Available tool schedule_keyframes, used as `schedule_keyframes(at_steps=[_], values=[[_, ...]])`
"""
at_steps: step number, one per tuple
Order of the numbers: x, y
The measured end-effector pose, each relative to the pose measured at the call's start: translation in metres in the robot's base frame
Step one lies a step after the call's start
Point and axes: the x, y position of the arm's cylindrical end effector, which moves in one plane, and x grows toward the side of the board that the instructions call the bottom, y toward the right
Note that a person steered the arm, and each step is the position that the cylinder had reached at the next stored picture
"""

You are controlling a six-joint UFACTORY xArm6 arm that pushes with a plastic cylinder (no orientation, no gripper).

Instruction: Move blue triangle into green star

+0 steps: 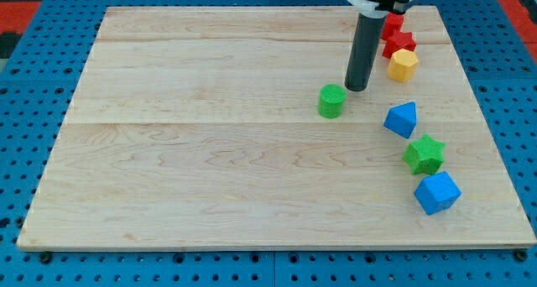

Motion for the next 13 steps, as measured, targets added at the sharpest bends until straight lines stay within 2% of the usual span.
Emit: schedule_keyframes(at_steps=[2,4,5,6,7,8,9,10,11,12,13], values=[[-0.015,-0.040],[-0.006,0.096],[0.002,0.092],[0.015,-0.003],[0.016,-0.056],[0.058,-0.019],[0.059,-0.018],[0.019,-0.018],[0.031,0.040],[0.091,0.054],[0.079,0.055]])
